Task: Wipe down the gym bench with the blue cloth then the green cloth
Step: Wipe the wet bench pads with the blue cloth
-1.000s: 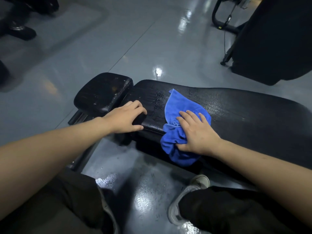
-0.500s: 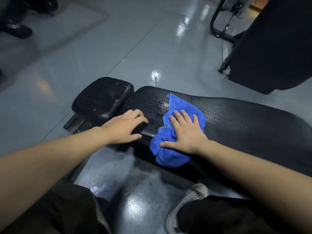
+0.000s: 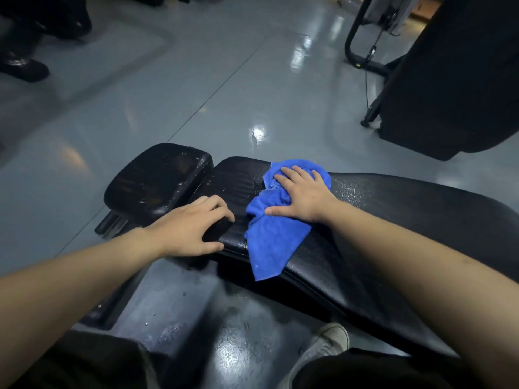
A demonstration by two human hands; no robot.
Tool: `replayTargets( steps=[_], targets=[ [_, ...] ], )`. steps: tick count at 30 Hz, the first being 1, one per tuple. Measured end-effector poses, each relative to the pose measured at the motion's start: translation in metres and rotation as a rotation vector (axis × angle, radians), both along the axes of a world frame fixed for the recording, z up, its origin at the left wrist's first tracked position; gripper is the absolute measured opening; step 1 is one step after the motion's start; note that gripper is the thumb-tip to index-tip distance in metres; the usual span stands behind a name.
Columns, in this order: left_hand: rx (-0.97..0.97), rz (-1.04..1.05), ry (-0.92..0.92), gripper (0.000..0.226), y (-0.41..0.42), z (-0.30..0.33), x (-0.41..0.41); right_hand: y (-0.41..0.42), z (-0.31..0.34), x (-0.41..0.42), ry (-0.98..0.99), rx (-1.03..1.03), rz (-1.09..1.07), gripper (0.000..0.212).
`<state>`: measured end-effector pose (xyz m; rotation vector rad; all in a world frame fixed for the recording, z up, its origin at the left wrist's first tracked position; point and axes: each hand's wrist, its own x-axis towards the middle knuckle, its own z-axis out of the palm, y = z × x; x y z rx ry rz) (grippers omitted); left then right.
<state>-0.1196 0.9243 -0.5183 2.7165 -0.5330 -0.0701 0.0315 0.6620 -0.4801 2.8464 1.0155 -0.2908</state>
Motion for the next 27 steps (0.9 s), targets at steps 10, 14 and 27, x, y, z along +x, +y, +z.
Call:
replayTargets(
  steps=[10,14,27],
  targets=[
    [0.032,0.003,0.056,0.056,-0.002,0.004,0.004,-0.075,0.029,0.017,0.048,-0.057,-0.116,0.1],
    [0.004,0.023,0.04,0.054,0.0,0.002,-0.001,-0.075,0.026,0.021,0.027,-0.08,-0.109,0.13],
    [-0.014,0.134,-0.037,0.065,0.01,-0.014,-0.003,0.006,0.001,0.062,0.013,-0.119,-0.071,0.117]
  ],
)
